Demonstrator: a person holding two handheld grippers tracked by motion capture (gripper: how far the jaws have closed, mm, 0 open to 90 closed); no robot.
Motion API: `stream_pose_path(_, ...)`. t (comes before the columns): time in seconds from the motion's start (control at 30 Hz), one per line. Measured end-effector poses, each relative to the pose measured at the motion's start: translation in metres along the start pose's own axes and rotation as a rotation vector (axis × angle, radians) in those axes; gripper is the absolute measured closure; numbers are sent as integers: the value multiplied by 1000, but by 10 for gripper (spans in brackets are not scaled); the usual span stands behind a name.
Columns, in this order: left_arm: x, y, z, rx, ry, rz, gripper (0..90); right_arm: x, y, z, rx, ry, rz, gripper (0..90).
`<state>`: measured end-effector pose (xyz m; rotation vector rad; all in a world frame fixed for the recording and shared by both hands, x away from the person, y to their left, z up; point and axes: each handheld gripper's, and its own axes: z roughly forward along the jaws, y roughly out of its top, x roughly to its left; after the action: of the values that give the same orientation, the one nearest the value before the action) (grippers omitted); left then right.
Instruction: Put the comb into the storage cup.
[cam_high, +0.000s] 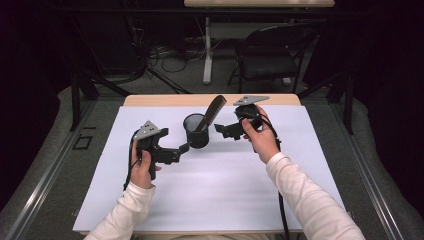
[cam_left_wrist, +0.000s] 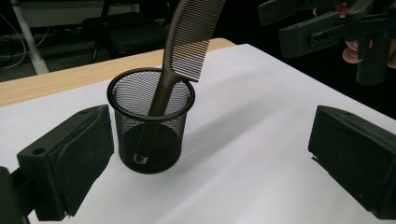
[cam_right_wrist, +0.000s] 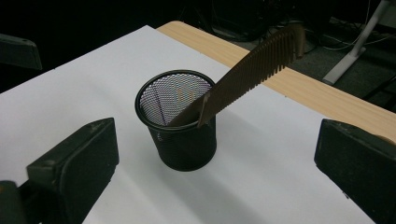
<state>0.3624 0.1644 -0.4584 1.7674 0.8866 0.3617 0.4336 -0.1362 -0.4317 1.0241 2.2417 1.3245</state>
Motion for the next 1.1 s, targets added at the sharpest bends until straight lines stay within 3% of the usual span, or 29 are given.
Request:
stream_pose_path(0.33,1,7,-5,6,-22,7,4,6,5,-12,-10,25,-16,0)
stream_pose_path(0.5,1,13,-12,2,-33,12,4,9,4,-24,-7,0,-28,0)
stream_pose_path(0.87,0,22,-27,41,-21,59,4,17,-4,-63,-5,-20,-41,0)
stream_pose_path(1.0,-1,24,-37,72,-21,94,4,18,-9,-77,-17,-40,-49,0)
stream_pose_path(1.1,2,24,-46,79,-28,91,4,18,-16,-87,-17,-47,-40,0)
